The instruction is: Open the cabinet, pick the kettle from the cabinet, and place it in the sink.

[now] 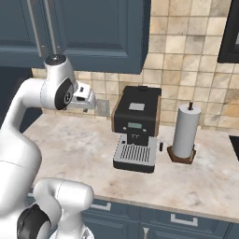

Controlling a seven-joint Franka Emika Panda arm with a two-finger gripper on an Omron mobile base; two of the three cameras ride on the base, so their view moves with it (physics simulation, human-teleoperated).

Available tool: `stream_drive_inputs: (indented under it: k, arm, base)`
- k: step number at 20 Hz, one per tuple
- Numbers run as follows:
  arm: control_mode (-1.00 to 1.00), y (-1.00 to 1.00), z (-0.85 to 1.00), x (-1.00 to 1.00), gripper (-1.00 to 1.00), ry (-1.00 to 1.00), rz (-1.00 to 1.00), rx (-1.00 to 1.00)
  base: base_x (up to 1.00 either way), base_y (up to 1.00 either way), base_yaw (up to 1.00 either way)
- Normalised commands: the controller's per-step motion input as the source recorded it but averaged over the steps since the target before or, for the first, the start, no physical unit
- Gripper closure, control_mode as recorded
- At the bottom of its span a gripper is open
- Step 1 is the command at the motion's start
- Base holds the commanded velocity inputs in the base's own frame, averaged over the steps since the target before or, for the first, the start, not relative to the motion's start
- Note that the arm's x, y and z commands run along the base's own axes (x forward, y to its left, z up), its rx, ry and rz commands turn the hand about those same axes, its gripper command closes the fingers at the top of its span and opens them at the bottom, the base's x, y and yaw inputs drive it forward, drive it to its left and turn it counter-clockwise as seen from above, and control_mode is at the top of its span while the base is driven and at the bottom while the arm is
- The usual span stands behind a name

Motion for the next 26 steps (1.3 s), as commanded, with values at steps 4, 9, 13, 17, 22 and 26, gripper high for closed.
stream_drive_inputs:
  k: [4, 9, 13, 17, 22, 26]
  arm:
    - [-1.0, 0.17, 0.16, -0.13, -1.0, -0.05, 0.0, 0.0]
    - [-1.0, 0.19, 0.2, -0.12, -1.0, 0.0, 0.0, 0.0]
    - [-1.0, 0.17, 0.26, -0.14, -1.0, -0.01, 0.0, 0.0]
    - [-1.0, 0.17, 0.26, -0.12, -1.0, -0.03, -0.03, 0.0]
    - [-1.0, 0.15, 0.22, -0.06, -1.0, -0.09, -0.04, -0.01]
    - [-1.0, 0.08, 0.14, 0.0, -1.0, -0.21, -0.07, -0.04]
  base:
    - [0.0, 0.0, 0.0]
    - [0.0, 0.0, 0.0]
    - [0.0, 0.0, 0.0]
    - [0.0, 0.0, 0.0]
    - [0.0, 0.0, 0.0]
    - [0.0, 0.0, 0.0]
